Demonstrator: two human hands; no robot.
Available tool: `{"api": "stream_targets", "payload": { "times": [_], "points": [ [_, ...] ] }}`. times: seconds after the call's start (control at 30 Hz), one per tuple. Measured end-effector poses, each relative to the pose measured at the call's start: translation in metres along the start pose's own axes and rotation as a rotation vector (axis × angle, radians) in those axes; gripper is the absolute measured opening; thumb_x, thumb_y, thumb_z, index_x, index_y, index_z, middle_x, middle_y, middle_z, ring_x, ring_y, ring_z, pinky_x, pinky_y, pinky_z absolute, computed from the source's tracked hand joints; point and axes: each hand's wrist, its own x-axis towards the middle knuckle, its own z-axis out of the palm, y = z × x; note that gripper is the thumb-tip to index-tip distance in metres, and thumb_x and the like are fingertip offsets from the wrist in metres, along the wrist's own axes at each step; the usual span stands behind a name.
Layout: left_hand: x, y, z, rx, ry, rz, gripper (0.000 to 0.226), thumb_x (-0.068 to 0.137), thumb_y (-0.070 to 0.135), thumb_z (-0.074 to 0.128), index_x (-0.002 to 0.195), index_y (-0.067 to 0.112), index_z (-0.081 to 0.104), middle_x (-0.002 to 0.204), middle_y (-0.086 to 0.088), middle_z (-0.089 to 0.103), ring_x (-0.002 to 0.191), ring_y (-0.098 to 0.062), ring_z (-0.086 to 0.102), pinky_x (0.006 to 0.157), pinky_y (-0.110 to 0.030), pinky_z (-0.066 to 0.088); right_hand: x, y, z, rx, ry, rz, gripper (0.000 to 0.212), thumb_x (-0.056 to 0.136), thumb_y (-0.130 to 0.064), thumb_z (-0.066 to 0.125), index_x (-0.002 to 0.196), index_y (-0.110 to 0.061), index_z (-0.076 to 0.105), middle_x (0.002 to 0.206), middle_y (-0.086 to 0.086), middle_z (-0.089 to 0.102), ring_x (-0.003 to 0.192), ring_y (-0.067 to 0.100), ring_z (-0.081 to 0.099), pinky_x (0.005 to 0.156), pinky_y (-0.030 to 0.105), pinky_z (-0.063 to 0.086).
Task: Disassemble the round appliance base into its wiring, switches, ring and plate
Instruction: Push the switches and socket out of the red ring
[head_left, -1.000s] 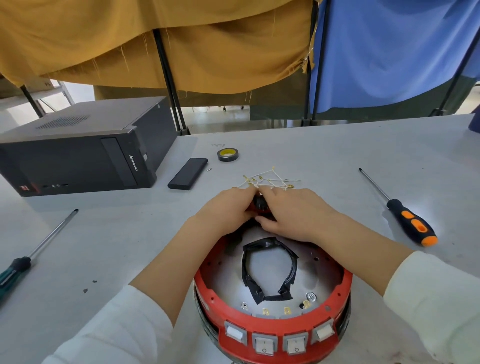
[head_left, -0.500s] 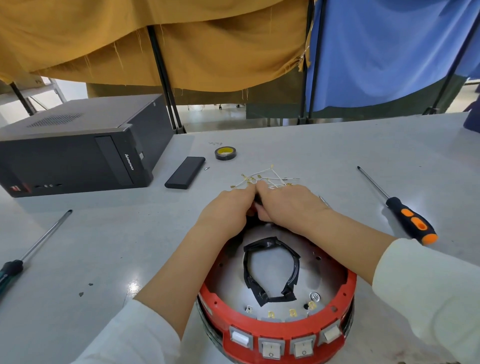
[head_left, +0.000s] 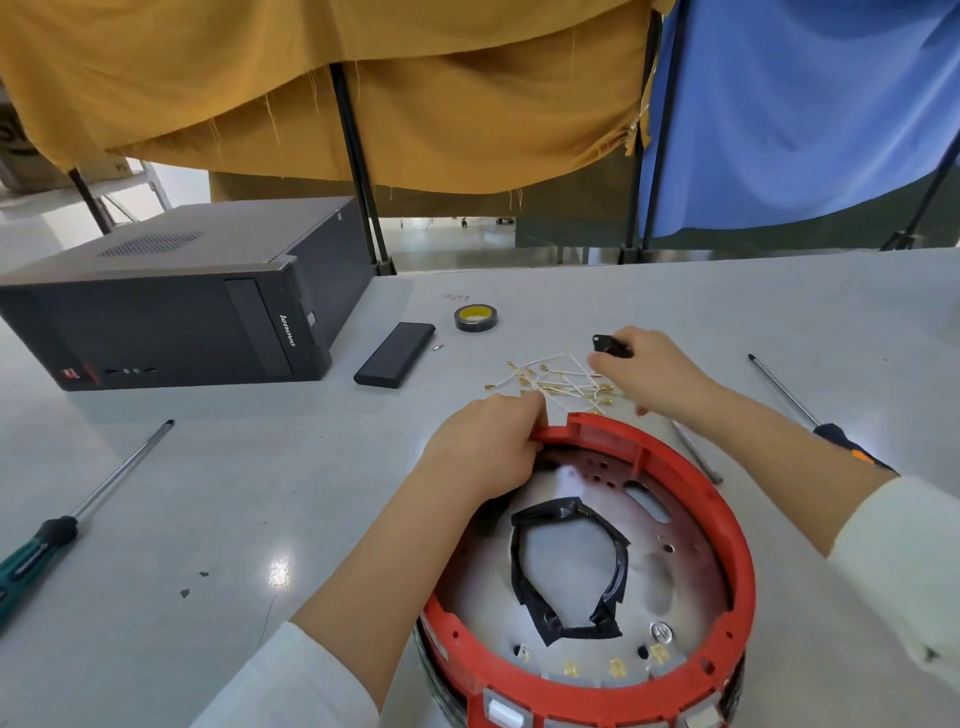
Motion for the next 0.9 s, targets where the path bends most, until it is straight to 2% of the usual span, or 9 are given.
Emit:
{"api": "stream_targets", "payload": {
  "times": [0.1,0.17,0.23,0.37,0.5,0.63,0.7,0.8,0.9],
  "points": [
    [0.001,0.0,0.0,-0.021,0.002,-0.003,0.012,0.09,0.025,0.047,0.101,0.022,0.05,0.106,-0.002,0.061,0.095,-0.026,0.055,0.071,-0.033,0.042,0.014,0.011,-0.011,-0.093,-0.09,0.091,0.02,0.089,-0.021,0.057,0.106,-0.01,0.054,0.082,0.005,0.052,0.055,0.016,0.047,0.043,0.024,0.038],
    [0.001,0.0,0.0,-0.031,0.0,-0.008,0.012,0.09,0.026,0.046,0.101,0.022,0.05,0.105,-0.001,0.061,0.096,-0.026,0.055,0.071,-0.034,0.043,0.02,0.015,-0.011,-0.141,-0.176,0.099,0.02,0.087,-0.016,0.06,0.106,-0.013,0.053,0.091,0.008,0.057,0.055,0.015,0.045,0.044,0.025,0.037],
    [0.001,0.0,0.0,-0.032,0.0,-0.009,0.012,0.091,0.026,0.047,0.102,0.022,0.05,0.106,-0.001,0.061,0.097,-0.026,0.055,0.073,-0.034,0.043,0.023,0.014,-0.007,-0.166,-0.279,0.04,0.023,0.085,-0.011,0.063,0.104,-0.017,0.054,0.101,0.006,0.06,0.058,0.014,0.048,0.044,0.025,0.039],
    [0.002,-0.001,0.001,-0.032,-0.005,-0.01,0.014,0.093,0.029,0.049,0.105,0.023,0.05,0.11,-0.001,0.061,0.1,-0.025,0.054,0.075,-0.034,0.043,0.034,-0.007,0.008,-0.14,-0.507,-0.12,0.03,0.079,-0.003,0.07,0.099,-0.025,0.063,0.105,-0.002,0.057,0.059,0.009,0.054,0.046,0.017,0.043],
    [0.0,-0.001,0.001,-0.014,-0.019,-0.025,0.018,0.094,0.029,0.049,0.109,0.019,0.049,0.11,-0.006,0.061,0.099,-0.029,0.056,0.077,-0.04,0.047,0.044,-0.027,0.033,-0.334,-0.681,-0.207,0.034,0.075,0.002,0.069,0.098,-0.023,0.062,0.108,0.001,0.06,0.056,0.006,0.054,0.046,0.016,0.042],
    [-0.002,-0.002,0.003,0.001,-0.008,-0.035,0.018,0.095,0.028,0.047,0.111,0.019,0.048,0.109,-0.006,0.061,0.097,-0.029,0.056,0.069,-0.036,0.043,0.046,-0.023,0.049,-0.438,-0.656,-0.244,0.036,0.075,0.004,0.067,0.096,-0.024,0.058,0.098,-0.004,0.055,0.064,0.003,0.047,0.053,0.02,0.036],
    [-0.002,-0.002,0.003,-0.013,-0.01,-0.039,0.018,0.095,0.028,0.048,0.111,0.02,0.049,0.11,-0.006,0.061,0.097,-0.03,0.056,0.072,-0.038,0.045,0.046,-0.019,0.048,-0.423,-0.638,-0.252,0.036,0.075,0.003,0.066,0.097,-0.025,0.059,0.1,-0.003,0.056,0.063,0.0,0.046,0.053,0.018,0.034],
    [-0.001,-0.003,0.002,-0.086,-0.03,-0.067,0.017,0.093,0.024,0.05,0.11,0.023,0.05,0.109,-0.001,0.062,0.098,-0.026,0.055,0.078,-0.039,0.047,0.042,-0.016,0.041,-0.4,-0.626,-0.255,0.04,0.077,0.003,0.064,0.105,-0.026,0.06,0.115,0.0,0.058,0.063,-0.002,0.046,0.052,0.017,0.036],
    [-0.002,-0.005,0.0,-0.219,-0.089,-0.113,0.029,0.092,0.014,0.05,0.115,0.031,0.049,0.106,0.011,0.063,0.102,-0.017,0.055,0.087,-0.037,0.046,0.031,-0.016,0.022,-0.328,-0.532,-0.243,0.029,0.084,-0.01,0.066,0.107,-0.027,0.061,0.116,-0.002,0.056,0.067,0.002,0.054,0.051,0.015,0.042]
  ]
}}
